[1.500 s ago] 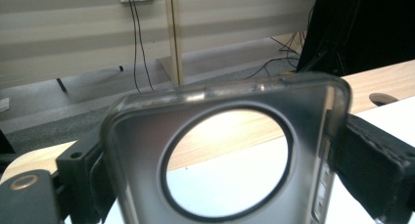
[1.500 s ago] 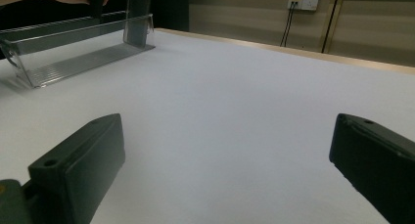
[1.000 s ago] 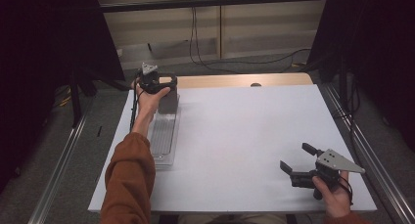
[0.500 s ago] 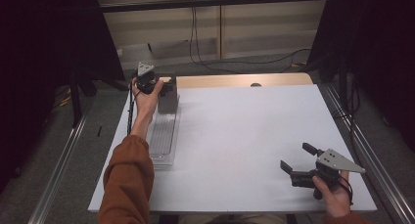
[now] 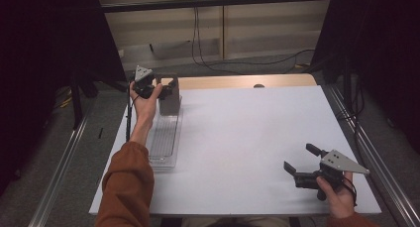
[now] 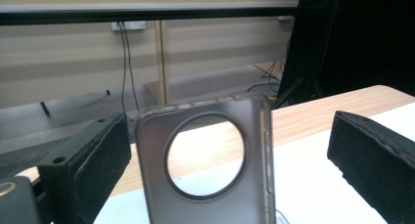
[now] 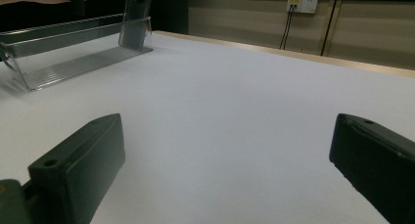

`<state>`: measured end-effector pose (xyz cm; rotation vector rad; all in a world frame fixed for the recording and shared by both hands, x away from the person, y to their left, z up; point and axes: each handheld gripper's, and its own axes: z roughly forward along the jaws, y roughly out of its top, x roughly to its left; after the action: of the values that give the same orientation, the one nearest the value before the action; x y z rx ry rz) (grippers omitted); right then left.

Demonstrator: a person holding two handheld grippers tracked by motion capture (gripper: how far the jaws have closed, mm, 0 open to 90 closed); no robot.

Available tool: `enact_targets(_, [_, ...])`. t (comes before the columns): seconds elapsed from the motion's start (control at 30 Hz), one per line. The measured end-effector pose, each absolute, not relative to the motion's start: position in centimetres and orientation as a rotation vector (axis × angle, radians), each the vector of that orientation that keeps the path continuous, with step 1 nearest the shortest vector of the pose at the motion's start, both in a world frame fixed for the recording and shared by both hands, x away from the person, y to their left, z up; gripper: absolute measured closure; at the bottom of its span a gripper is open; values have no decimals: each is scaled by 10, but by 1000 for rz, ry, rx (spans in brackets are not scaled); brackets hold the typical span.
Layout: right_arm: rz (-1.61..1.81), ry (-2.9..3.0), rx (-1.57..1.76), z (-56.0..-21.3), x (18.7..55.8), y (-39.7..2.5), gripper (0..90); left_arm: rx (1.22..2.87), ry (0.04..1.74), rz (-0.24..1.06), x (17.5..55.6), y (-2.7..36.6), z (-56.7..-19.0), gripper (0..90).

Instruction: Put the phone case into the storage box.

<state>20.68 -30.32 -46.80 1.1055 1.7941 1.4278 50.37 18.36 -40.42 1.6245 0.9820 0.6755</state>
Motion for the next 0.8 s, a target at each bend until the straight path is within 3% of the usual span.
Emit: enact_targets(0.8, [1409, 1769, 1113, -466, 204, -304, 0, 1583, 864, 652, 454, 183, -397, 35])
